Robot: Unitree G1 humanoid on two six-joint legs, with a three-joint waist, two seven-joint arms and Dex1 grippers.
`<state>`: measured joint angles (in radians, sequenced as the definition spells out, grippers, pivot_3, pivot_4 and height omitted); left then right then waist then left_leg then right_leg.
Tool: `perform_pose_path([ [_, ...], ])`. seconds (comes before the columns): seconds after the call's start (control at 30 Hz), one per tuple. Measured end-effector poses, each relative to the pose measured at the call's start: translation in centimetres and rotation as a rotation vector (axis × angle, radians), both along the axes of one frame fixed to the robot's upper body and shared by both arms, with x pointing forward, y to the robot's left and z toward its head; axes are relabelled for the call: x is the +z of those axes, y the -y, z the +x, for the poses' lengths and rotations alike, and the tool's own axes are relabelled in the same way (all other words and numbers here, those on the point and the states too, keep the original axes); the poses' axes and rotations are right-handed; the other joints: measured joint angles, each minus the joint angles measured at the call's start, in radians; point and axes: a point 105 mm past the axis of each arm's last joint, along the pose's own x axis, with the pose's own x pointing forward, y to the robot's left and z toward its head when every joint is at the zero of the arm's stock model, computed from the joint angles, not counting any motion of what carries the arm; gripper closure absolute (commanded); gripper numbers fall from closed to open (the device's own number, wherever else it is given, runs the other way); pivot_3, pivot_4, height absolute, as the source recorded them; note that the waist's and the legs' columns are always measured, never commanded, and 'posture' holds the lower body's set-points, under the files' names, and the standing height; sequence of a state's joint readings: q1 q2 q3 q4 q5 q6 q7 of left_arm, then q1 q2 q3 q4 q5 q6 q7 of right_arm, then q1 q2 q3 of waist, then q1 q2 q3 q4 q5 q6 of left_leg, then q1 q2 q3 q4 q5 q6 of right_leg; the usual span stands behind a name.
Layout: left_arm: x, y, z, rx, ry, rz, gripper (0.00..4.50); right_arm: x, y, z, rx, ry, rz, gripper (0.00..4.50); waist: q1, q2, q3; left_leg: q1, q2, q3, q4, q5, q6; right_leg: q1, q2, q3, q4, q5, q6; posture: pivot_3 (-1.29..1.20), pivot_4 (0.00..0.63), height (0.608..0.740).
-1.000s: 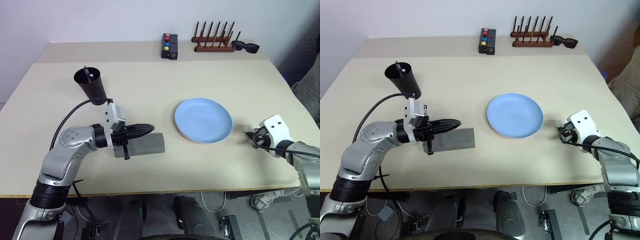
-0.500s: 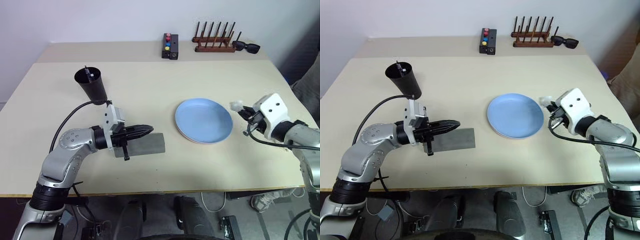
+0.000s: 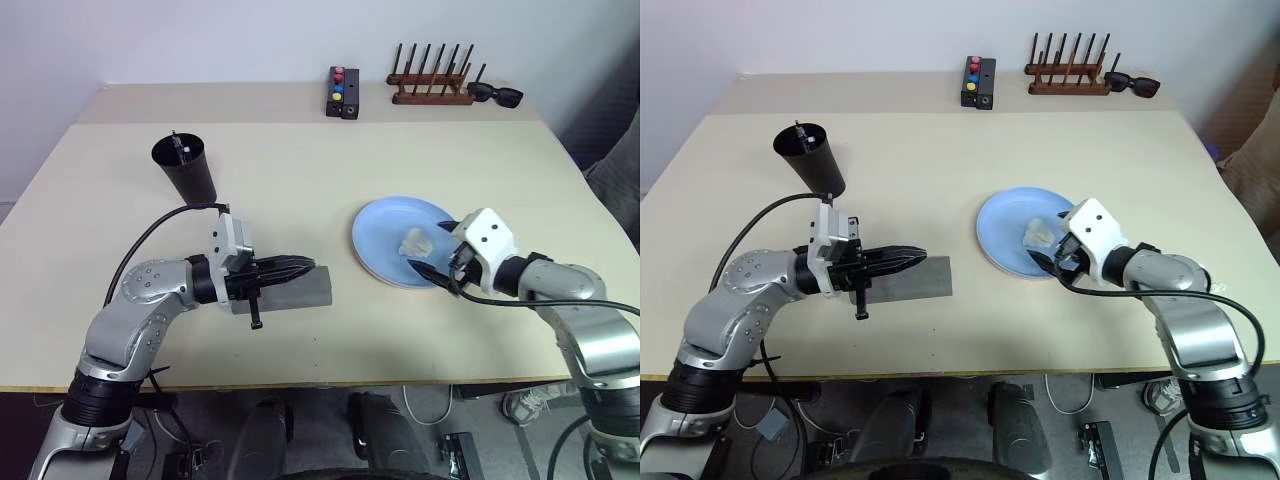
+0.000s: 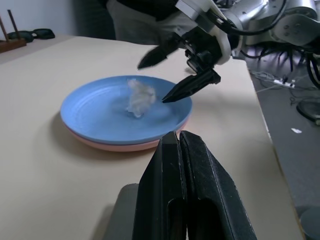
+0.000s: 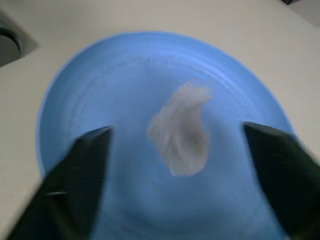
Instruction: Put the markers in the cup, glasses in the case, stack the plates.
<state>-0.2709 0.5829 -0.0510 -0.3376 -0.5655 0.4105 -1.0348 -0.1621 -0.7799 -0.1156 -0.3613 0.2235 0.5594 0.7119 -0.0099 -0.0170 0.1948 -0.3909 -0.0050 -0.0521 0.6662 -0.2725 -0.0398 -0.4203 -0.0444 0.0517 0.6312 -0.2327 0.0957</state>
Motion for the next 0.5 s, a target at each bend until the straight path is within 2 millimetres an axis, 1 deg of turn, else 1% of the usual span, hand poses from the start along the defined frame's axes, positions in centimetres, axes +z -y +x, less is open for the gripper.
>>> perform_pose_path([
  [0.03, -0.1, 0.2, -0.1, -0.012, -0.005, -0.001, 4.5, 0.3, 0.8, -0.2, -0.024, 0.007, -0.011, 0.02, 0.0, 0.0, 0.0, 0.0, 0.0, 0.0, 0.0, 0.0, 0.0, 0.0, 0.0, 0.0, 0.0, 0.0, 0.0, 0.0, 0.15, 0.735],
  [0.13, -0.2, 1.4, -0.7, -0.067, -0.009, -0.008, 4.5, 1.0, 4.3, -0.7, -0.152, 0.025, -0.04, 0.02, -0.001, 0.0, 0.0, 0.0, 0.0, 0.0, 0.0, 0.0, 0.0, 0.0, 0.0, 0.0, -0.001, 0.0, 0.0, 0.0, 0.15, 0.735],
  [0.17, -0.1, 2.1, -1.0, -0.096, -0.005, -0.013, 4.5, 0.9, 5.9, -1.0, -0.213, 0.022, -0.053, 0.02, 0.0, 0.0, 0.0, 0.0, -0.001, 0.0, 0.0, 0.0, 0.0, 0.001, 0.0, 0.0, -0.001, 0.0, 0.0, 0.0, 0.15, 0.735],
  [0.23, -0.1, 3.2, -1.7, -0.154, -0.005, -0.024, 4.5, 0.3, 9.1, -1.7, -0.342, 0.006, -0.075, 0.02, 0.0, 0.0, 0.0, 0.0, -0.001, 0.0, 0.0, 0.0, 0.0, 0.001, 0.0, 0.0, -0.001, 0.0, 0.0, 0.0, 0.15, 0.735],
  [0.3, 0.2, 4.5, -2.3, -0.212, -0.001, -0.044, 4.5, -1.1, 12.2, -2.9, -0.475, -0.043, -0.097, 0.02, -0.001, 0.0, 0.0, 0.0, -0.001, 0.0, 0.0, 0.0, 0.0, 0.001, 0.0, 0.0, -0.001, 0.0, 0.0, 0.0, 0.15, 0.735],
  [0.4, 0.0, 5.5, -3.0, -0.263, -0.006, -0.045, 4.5, -2.5, 14.5, -4.0, -0.587, -0.094, -0.095, 0.02, -0.012, 0.002, -0.001, 0.002, 0.0, 0.002, 0.0, 0.0, 0.0, 0.001, 0.001, 0.002, 0.0, 0.0, 0.0, 0.0, 0.15, 0.735],
  [0.5, -0.3, 6.0, -3.4, -0.293, -0.007, -0.035, 4.5, -3.3, 15.1, -4.4, -0.637, -0.116, -0.076, 0.02, -0.013, 0.003, -0.002, 0.003, 0.0, 0.002, 0.0, 0.0, 0.0, 0.001, 0.003, 0.002, 0.001, 0.0, -0.001, 0.0, 0.15, 0.735],
])
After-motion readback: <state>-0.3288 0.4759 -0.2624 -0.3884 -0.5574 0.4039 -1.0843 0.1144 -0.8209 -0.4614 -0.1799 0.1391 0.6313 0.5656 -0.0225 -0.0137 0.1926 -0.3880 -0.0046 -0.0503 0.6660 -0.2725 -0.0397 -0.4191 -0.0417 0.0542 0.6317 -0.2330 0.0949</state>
